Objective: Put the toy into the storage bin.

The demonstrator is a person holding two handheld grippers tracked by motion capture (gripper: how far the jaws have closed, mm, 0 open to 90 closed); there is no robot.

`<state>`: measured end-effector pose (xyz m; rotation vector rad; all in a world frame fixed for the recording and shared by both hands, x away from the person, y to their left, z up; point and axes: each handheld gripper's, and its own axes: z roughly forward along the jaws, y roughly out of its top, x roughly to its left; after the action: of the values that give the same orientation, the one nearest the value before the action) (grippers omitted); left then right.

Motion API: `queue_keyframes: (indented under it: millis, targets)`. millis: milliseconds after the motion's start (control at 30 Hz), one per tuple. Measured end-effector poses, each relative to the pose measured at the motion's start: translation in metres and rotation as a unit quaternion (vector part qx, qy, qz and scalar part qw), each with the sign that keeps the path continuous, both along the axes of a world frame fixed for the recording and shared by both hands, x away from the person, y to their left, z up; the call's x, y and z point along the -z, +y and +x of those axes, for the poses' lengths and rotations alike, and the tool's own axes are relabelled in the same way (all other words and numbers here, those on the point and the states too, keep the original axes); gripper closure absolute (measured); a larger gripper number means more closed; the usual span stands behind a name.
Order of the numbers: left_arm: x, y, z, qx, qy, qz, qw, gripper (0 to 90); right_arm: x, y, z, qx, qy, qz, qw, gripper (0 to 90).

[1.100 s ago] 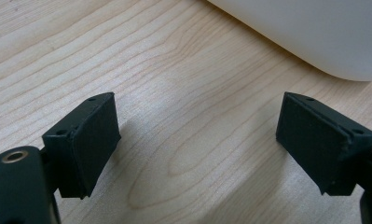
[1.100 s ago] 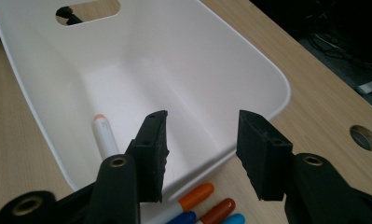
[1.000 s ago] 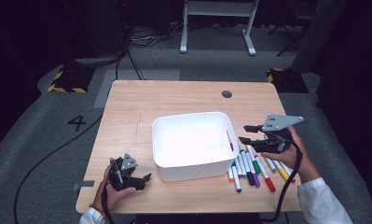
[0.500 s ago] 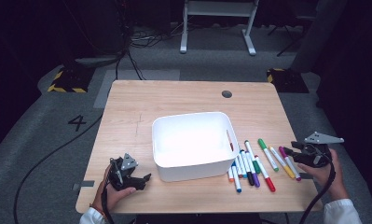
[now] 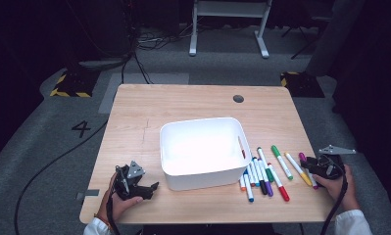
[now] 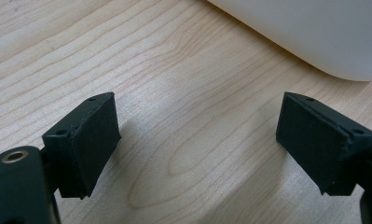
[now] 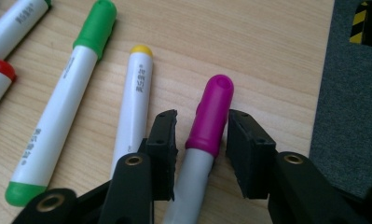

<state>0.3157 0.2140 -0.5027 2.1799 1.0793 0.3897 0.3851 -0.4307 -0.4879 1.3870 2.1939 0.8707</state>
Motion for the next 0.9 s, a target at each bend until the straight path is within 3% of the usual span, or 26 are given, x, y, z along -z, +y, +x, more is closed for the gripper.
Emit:
queue_keyframes:
  millis: [233,400,633,900]
  targets:
    - [0.0,0.0,0.0,0.002,0.001,-0.001,1.0,13.5,0.002,0.001,-0.002,-0.008,-0.003,0.011,0.9999,73.9]
    - [0.0,0.0,0.0,0.001,0.001,0.0,1.0,13.5,0.002,0.004,-0.004,-0.014,0.0,0.017,0.9998,74.3]
    - [0.0,0.0,0.0,0.0,0.0,0.0,1.0,13.5,0.001,0.013,-0.009,-0.045,0.008,0.024,0.9987,74.4]
    - [0.0,0.0,0.0,0.002,0.002,-0.001,1.0,13.5,0.0,0.027,-0.017,-0.079,0.016,0.014,0.9967,74.4]
